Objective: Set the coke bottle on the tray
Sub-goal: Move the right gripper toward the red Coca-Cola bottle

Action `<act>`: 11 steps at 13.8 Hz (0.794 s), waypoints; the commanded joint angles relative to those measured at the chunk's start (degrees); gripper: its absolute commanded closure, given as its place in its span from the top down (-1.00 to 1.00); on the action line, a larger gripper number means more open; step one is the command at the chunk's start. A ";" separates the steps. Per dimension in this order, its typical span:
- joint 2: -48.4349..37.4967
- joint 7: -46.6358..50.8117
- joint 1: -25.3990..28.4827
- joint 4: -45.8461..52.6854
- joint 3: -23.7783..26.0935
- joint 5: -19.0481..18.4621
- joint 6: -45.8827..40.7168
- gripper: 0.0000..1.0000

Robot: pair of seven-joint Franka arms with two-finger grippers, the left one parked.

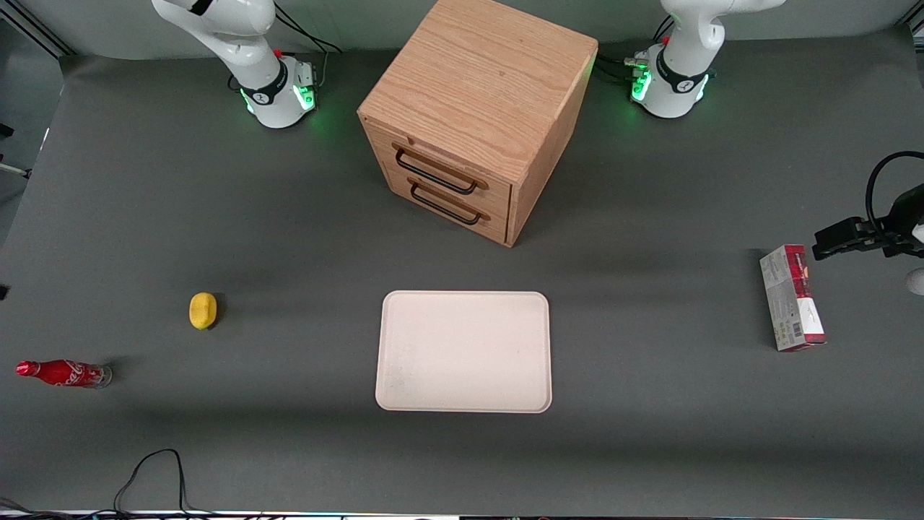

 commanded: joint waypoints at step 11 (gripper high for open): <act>17.65 -8.88 -17.46 12.71 13.45 0.14 8.21 1.00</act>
